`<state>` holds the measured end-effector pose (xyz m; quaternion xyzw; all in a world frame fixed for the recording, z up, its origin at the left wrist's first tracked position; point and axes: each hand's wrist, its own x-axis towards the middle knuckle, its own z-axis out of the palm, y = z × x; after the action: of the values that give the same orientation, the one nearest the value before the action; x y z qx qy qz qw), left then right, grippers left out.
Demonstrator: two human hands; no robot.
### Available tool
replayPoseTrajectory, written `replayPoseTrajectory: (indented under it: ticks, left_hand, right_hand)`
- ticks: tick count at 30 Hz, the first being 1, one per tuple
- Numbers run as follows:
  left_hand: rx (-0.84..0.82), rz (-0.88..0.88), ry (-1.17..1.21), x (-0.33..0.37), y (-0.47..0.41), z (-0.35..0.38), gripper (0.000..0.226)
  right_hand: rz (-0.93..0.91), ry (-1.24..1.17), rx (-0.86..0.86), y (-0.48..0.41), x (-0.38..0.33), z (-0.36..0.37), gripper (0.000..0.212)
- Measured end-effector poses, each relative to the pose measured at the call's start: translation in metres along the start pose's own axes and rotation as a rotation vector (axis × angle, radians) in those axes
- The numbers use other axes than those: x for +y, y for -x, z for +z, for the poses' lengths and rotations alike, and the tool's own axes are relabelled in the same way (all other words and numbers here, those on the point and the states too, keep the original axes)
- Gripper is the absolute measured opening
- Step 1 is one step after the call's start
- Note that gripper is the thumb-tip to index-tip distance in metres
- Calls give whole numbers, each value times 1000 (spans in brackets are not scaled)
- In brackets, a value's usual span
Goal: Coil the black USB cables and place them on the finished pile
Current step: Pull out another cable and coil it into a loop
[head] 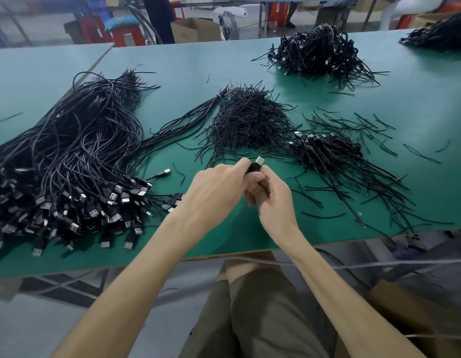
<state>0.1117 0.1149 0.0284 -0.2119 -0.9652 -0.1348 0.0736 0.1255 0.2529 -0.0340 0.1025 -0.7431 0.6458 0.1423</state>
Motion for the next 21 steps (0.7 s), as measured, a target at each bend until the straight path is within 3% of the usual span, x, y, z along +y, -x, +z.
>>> replayPoseTrajectory:
  ticks: [7,12,15,18,21]
  left_hand:
    - [-88,-319,602,8,-7,3,21]
    - [-228,-418,874,-2,-10,-2,26]
    - [-258,-428,904,-7,-7,-2,38]
    - [-234,-369,865,-9,-4,-1,45]
    - [-174,-346,826,-14,-2,2,32]
  right_hand:
    - [-28,-64,-25,2,1,4,32]
    - [-66,253,-4,4,5,3,37]
    - [-82,386,4,6,7,3,32]
    - [-29,305,11,4,8,3,24]
    - [43,210,42,3,5,1,21]
